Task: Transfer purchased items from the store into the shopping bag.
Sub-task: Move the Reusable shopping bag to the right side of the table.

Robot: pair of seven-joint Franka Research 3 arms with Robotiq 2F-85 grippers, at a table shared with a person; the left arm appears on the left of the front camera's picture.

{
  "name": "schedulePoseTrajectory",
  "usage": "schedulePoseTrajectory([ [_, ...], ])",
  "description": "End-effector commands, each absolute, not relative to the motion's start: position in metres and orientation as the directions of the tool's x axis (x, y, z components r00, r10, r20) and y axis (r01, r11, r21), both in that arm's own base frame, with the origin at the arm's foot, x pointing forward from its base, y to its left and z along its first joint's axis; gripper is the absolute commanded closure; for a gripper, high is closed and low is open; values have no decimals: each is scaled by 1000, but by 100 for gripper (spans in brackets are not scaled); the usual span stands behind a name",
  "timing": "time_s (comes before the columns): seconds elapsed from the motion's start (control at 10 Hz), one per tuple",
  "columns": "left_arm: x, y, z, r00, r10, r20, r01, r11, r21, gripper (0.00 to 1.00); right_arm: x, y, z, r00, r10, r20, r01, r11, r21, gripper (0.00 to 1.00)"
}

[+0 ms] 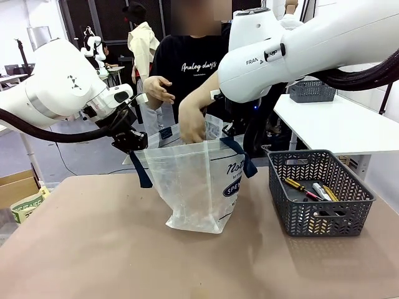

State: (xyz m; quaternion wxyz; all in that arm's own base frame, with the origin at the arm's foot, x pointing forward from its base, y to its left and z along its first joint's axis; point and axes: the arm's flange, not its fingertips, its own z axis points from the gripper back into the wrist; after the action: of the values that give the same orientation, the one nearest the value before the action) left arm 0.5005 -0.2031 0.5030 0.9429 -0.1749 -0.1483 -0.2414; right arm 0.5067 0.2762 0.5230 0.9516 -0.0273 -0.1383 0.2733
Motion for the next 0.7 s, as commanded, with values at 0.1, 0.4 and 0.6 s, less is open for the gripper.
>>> schedulePoseTrajectory([
  [0.1,501,-201,505,839,-401,367,506,823,-257,100,507,275,522,814,526,247,-511,850,-127,100],
  [0.4,501,-201,505,839,-401,367,506,823,-257,100,507,275,522,814,526,247,-511,850,-127,100],
  [0.6,501,-201,505,839,-401,367,506,823,-257,100,507,275,522,814,526,247,-511,850,-127,100],
])
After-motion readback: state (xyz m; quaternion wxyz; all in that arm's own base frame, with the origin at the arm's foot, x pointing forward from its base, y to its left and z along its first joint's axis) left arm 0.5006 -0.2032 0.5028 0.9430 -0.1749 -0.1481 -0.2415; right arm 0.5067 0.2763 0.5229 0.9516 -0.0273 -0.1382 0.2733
